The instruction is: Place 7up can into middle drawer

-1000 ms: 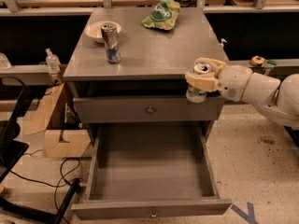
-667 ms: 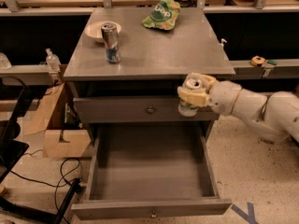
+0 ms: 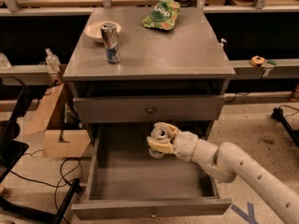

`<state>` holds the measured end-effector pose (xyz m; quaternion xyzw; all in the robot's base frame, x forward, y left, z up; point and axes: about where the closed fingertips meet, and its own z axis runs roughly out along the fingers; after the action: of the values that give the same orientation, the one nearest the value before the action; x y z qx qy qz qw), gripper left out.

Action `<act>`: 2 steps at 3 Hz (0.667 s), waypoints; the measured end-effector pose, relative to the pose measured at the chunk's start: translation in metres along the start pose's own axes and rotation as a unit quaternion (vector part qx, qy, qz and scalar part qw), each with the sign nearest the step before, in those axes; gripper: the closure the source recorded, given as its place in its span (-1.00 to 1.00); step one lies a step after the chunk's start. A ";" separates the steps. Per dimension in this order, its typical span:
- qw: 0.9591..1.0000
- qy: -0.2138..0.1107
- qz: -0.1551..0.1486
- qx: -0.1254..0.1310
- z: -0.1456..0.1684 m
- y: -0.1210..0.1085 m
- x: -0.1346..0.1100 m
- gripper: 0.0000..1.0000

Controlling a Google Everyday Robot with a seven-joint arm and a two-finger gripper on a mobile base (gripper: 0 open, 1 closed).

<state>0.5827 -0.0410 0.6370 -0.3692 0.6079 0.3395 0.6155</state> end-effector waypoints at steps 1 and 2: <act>1.000 0.000 0.000 0.000 0.000 0.000 0.000 1.00; 1.000 0.001 0.026 0.007 0.011 0.001 0.035 1.00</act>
Offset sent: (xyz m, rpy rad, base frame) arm 0.0081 0.0061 -0.0572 0.0452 0.0904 -0.0384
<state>0.5881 -0.0324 0.6022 -0.3488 0.6205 0.3507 0.6085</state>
